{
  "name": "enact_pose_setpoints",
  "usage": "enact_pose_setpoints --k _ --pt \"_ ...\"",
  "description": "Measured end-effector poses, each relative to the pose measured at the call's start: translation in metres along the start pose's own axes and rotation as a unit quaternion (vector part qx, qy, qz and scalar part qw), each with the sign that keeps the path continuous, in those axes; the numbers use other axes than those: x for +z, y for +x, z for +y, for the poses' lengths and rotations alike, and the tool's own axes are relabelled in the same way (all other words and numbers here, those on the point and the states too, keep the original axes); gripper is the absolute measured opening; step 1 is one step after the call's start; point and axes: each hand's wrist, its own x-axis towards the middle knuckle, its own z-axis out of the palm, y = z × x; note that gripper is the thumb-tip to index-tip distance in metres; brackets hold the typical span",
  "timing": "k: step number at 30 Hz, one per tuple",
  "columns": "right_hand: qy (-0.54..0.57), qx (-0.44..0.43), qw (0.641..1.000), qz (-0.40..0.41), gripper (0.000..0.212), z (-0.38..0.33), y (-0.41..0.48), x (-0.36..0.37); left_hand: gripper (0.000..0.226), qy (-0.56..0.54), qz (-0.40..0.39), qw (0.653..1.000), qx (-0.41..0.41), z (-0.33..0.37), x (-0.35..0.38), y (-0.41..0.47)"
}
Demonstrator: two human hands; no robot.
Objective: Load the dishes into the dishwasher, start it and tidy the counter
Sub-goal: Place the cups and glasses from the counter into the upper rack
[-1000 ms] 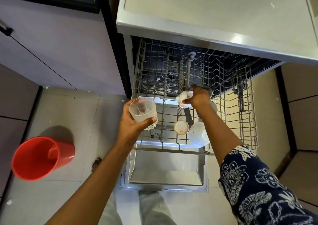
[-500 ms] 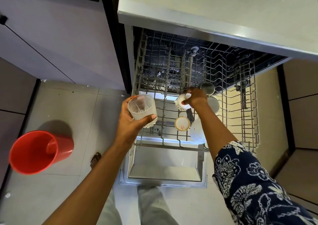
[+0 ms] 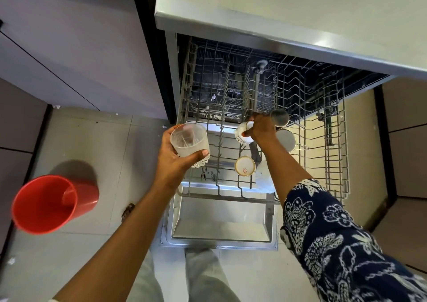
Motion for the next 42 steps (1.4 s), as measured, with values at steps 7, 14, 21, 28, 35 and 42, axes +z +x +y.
enact_pose_setpoints --k 7,14,21,28,35,42 --pt "0.019 -0.018 1.000 0.012 0.066 -0.001 0.003 0.010 0.081 0.003 -0.002 1.000 0.002 0.000 0.008 0.004" --pt "-0.044 -0.049 0.997 0.031 0.069 -0.009 0.004 0.026 0.080 0.007 0.007 1.000 0.001 -0.008 0.011 0.005" --pt "0.052 -0.030 0.998 -0.035 0.074 0.006 0.007 0.015 0.085 0.005 0.014 1.000 -0.001 -0.007 0.008 -0.004" --pt "0.057 -0.033 0.998 0.021 0.063 0.012 0.004 0.023 0.071 0.016 0.026 0.999 0.021 -0.005 0.004 -0.015" --pt "-0.002 -0.034 0.999 -0.016 0.078 0.003 0.006 0.013 0.075 0.027 0.044 0.998 0.030 -0.009 0.014 -0.022" --pt "0.310 -0.028 0.944 0.111 0.031 0.007 -0.078 0.008 0.094 0.042 0.017 0.998 0.034 0.003 0.008 -0.038"
